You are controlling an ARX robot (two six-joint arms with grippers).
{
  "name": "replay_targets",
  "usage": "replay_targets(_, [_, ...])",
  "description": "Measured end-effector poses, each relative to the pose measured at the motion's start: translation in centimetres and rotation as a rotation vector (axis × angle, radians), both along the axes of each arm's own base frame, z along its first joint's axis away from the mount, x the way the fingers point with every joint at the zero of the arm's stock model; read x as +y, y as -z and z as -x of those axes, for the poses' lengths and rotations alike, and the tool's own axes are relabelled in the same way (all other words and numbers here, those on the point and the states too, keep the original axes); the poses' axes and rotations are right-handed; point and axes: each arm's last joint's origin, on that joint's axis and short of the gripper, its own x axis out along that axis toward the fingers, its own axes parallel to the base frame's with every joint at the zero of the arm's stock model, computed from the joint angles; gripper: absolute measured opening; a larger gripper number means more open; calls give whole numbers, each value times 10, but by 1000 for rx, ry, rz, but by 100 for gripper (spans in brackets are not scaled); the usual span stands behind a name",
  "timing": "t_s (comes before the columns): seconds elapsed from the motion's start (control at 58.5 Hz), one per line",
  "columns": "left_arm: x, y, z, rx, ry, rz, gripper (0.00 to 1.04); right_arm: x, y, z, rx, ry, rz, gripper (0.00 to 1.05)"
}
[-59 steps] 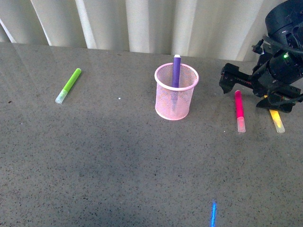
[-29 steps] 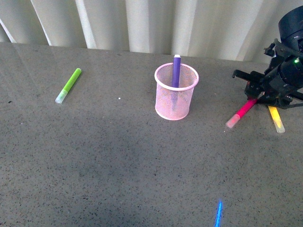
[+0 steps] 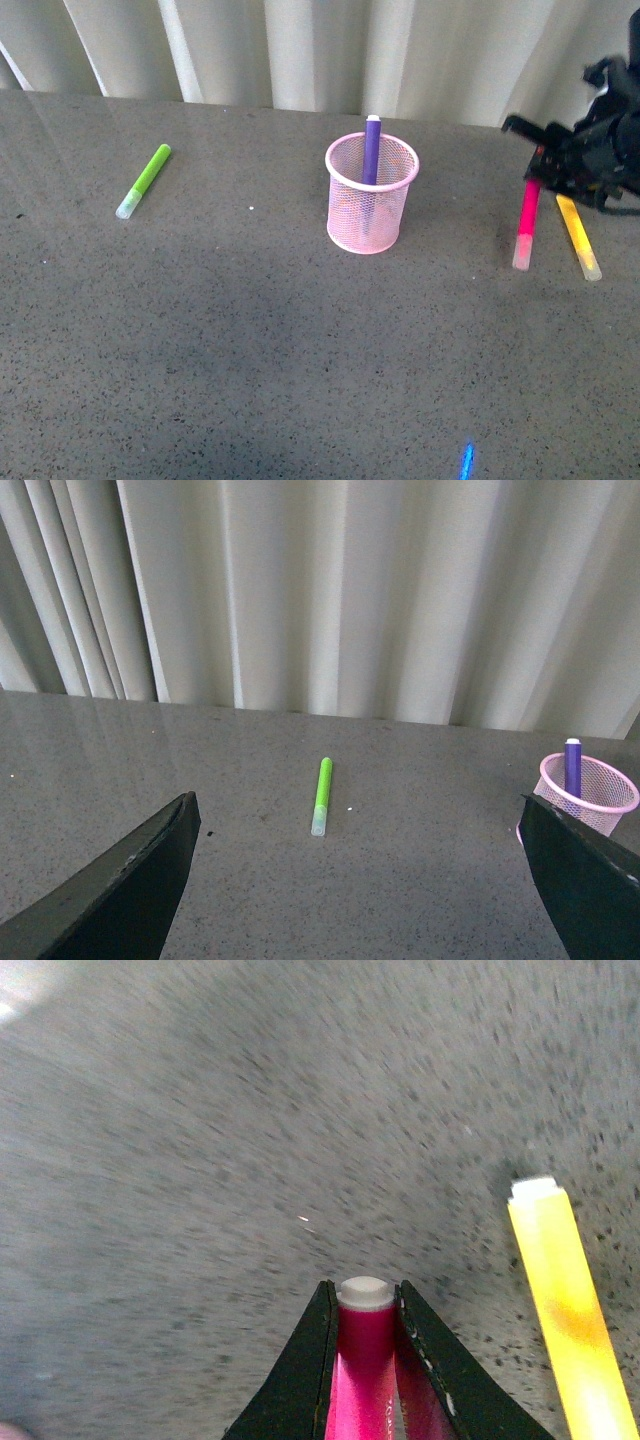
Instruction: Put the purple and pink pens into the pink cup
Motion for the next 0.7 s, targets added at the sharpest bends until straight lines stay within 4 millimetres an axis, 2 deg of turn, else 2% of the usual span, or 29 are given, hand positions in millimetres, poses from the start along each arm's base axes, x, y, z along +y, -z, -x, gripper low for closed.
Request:
replay_targets(0.102, [0,0,0,0,0,0,98,9,-42,2,-181,-37,-58,11])
replay_targets(0.205, [0,0,0,0,0,0,98,28,-108,19,-470,-138,-119,11])
replay_targets(0.273, [0,0,0,0,0,0,98,38,-128,29,-628,-199,-112,11])
replay_targets(0.376, [0,0,0,0,0,0,98,49,-127,31,-747,-260,-39,11])
replay_targets(0.529, [0,0,0,0,0,0,98,67,-92,19,-710,-319,35,11])
replay_targets(0.7, [0,0,0,0,0,0,98,91,-78,13,-697,-369,46,11])
